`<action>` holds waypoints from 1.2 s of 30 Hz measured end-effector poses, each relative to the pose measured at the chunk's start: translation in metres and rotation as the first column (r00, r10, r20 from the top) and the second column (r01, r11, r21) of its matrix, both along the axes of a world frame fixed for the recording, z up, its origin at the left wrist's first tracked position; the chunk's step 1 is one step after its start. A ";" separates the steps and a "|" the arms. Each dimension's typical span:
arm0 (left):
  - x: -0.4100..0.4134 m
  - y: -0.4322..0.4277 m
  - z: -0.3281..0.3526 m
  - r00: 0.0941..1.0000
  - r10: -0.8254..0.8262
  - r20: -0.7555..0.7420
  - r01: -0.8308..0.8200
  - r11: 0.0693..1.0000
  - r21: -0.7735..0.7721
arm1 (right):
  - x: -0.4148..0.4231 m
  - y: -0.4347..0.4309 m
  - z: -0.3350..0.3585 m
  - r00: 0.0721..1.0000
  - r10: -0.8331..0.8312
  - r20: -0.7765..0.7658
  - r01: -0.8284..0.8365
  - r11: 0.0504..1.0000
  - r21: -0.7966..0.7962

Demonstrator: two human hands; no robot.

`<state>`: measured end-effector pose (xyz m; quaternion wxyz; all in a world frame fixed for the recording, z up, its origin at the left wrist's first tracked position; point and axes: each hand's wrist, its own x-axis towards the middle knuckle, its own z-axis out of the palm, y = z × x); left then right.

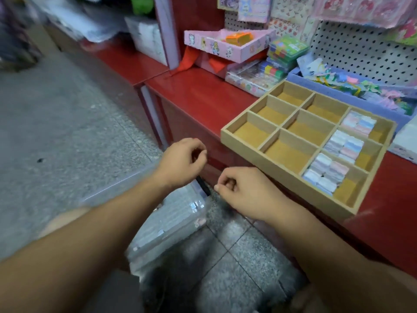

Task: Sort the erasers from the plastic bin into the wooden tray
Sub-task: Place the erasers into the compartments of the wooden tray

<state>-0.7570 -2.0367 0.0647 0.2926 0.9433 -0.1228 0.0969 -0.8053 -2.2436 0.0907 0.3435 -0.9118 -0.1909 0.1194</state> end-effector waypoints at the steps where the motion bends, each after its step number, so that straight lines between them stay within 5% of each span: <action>1: -0.007 0.018 -0.010 0.997 0.040 -0.064 -0.040 0.999 0.001 | 0.002 0.010 -0.010 0.998 0.047 -0.029 -0.049 0.997 -0.058; 8: -0.060 0.135 -0.126 0.811 0.266 -0.521 -0.283 0.958 0.049 | 0.036 0.078 -0.101 0.982 0.137 -0.134 -0.178 0.910 -0.375; 14: -0.097 0.196 -0.243 0.421 0.374 -0.826 -0.427 0.886 0.183 | 0.063 0.130 -0.189 0.999 0.023 0.042 0.003 0.837 -0.547; 17: -0.112 0.213 -0.291 0.304 0.392 -0.868 -0.320 0.901 0.294 | 0.067 0.141 -0.226 0.999 -0.026 0.048 0.047 0.855 -0.516; 21: -0.118 0.223 -0.328 0.285 0.375 -0.882 -0.131 0.927 0.351 | 0.063 0.143 -0.245 0.982 -0.181 0.056 0.189 0.903 -0.387; 26: -0.121 0.224 -0.355 0.264 0.330 -0.906 -0.052 0.943 0.329 | 0.065 0.147 -0.249 0.981 -0.188 0.050 0.194 0.931 -0.308; 30: -0.123 0.221 -0.369 0.172 0.342 -0.924 -0.124 0.938 0.324 | 0.067 0.150 -0.252 0.979 -0.202 0.033 0.201 0.925 -0.323; 36: -0.107 0.209 -0.372 0.212 0.286 -0.934 -0.245 0.941 0.233 | 0.068 0.145 -0.260 0.982 -0.184 0.031 0.185 0.938 -0.293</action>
